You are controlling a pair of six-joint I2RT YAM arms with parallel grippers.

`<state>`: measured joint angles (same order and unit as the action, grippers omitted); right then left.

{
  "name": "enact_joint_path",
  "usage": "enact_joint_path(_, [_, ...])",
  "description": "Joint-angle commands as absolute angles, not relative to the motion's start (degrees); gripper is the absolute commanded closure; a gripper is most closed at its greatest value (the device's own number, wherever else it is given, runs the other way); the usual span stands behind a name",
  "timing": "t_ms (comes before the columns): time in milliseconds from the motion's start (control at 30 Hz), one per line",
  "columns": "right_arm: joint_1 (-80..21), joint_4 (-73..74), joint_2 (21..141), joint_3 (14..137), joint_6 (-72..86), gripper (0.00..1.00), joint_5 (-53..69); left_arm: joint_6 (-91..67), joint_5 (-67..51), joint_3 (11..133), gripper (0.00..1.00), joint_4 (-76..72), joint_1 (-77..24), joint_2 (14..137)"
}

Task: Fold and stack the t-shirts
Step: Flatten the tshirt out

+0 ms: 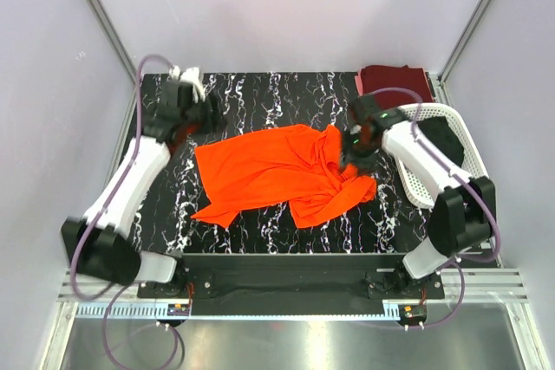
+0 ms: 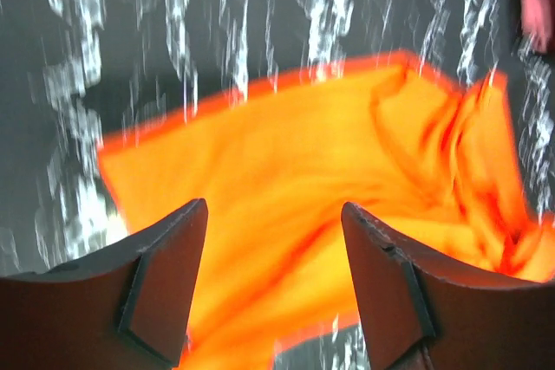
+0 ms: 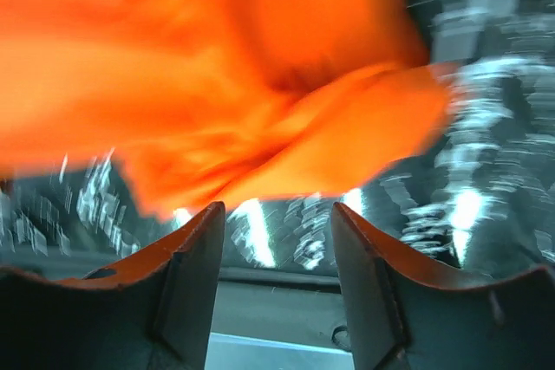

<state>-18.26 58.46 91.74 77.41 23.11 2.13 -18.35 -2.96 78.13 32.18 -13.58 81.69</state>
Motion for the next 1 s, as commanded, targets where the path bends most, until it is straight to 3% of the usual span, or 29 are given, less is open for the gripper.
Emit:
enact_joint_path(0, [-29.2, 54.0, 88.2, 74.4, 21.0, 0.42, 9.9, -25.5, -2.8, 65.9, 0.31, 42.1, -14.3, 74.0])
enact_joint_path(200, [-43.9, 44.1, 91.0, 68.1, 27.5, 0.56, 16.5, -34.9, -5.4, 52.1, 0.29, 46.5, -14.2, 54.7])
enact_joint_path(300, [-46.9, 42.2, 94.2, 67.8, 30.2, 0.57, 16.5, -39.7, -6.0, 48.9, 0.31, 48.2, -14.2, 47.2])
enact_joint_path(433, [-47.5, 39.5, 95.3, 64.0, 32.4, 0.69, 12.7, -42.8, -7.5, 45.4, 0.33, 51.0, -14.2, 43.9])
enact_joint_path(700, [-47.4, 37.1, 99.5, 65.0, 29.2, 0.7, 6.4, -43.2, -7.9, 45.6, 0.34, 54.3, -14.2, 42.0])
enact_joint_path(967, [-43.6, 38.6, 109.9, 76.8, 22.9, 0.69, 2.6, -40.8, -8.2, 46.4, 0.34, 55.7, -14.2, 43.7])
